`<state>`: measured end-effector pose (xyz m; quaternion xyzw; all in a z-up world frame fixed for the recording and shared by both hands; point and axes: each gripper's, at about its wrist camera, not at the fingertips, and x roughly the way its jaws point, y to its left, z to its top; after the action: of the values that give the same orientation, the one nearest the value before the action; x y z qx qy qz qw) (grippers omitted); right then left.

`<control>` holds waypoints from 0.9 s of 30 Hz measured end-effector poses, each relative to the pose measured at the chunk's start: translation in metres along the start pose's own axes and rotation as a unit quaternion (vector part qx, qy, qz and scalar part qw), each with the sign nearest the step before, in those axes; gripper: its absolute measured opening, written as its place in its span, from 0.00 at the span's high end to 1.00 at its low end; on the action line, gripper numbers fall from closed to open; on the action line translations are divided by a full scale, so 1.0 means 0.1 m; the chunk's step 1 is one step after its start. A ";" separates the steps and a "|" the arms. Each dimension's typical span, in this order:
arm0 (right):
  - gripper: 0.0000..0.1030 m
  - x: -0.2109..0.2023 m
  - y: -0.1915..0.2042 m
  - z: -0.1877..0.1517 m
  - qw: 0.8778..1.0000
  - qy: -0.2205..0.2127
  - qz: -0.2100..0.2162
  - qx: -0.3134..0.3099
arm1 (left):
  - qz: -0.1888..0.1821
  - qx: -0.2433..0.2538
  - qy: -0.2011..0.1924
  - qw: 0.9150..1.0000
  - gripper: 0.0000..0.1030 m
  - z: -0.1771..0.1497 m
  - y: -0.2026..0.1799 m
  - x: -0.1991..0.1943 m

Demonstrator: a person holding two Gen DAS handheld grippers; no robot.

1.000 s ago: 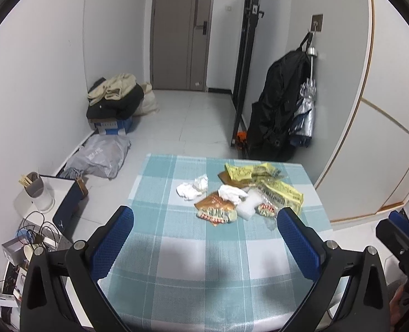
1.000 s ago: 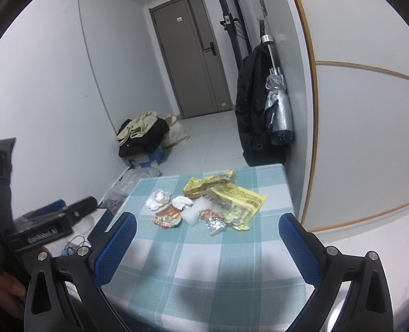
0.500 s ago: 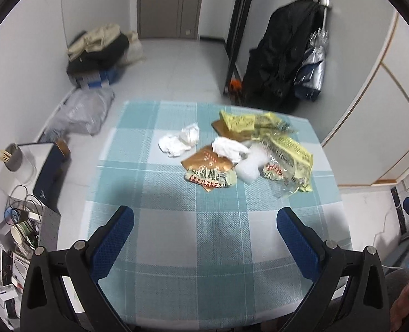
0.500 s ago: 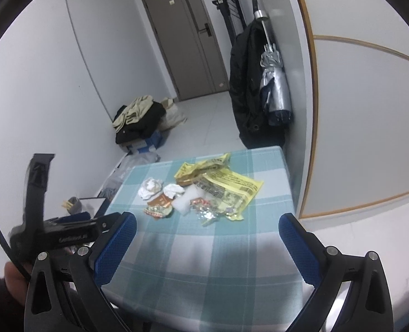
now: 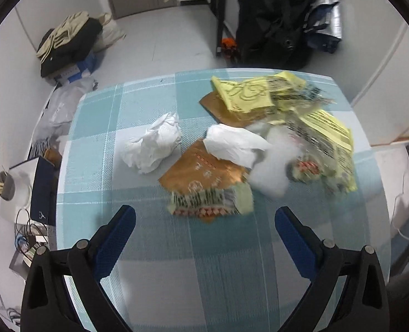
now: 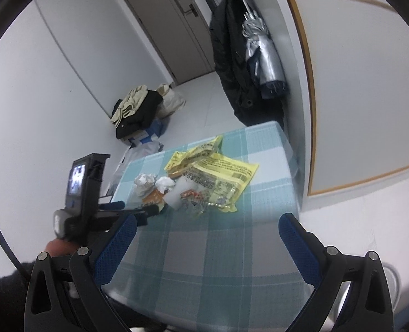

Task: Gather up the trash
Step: 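Lower the left tool onto the striped snack wrapper and close it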

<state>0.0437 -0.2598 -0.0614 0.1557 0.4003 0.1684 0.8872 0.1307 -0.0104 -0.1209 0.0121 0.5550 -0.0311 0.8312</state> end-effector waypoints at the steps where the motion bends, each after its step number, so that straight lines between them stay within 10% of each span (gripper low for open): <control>1: 0.00 0.01 -0.01 0.00 1.000 0.002 -0.001 0.002 | 0.004 0.000 0.003 1.000 0.04 0.01 0.00 0.02; 11: 0.00 0.03 0.00 -0.01 1.000 0.008 -0.007 -0.004 | 0.060 0.025 0.019 0.998 0.04 -0.08 -0.13 0.13; 27: 0.00 -0.06 0.08 -0.05 0.999 -0.019 -0.018 -0.028 | 0.038 0.036 0.002 0.999 0.41 -0.17 -0.16 -0.02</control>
<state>0.0346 -0.2545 -0.0574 0.1267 0.3816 0.1607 0.9014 0.1130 -0.0256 -0.1255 0.0629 0.5543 -0.0197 0.8297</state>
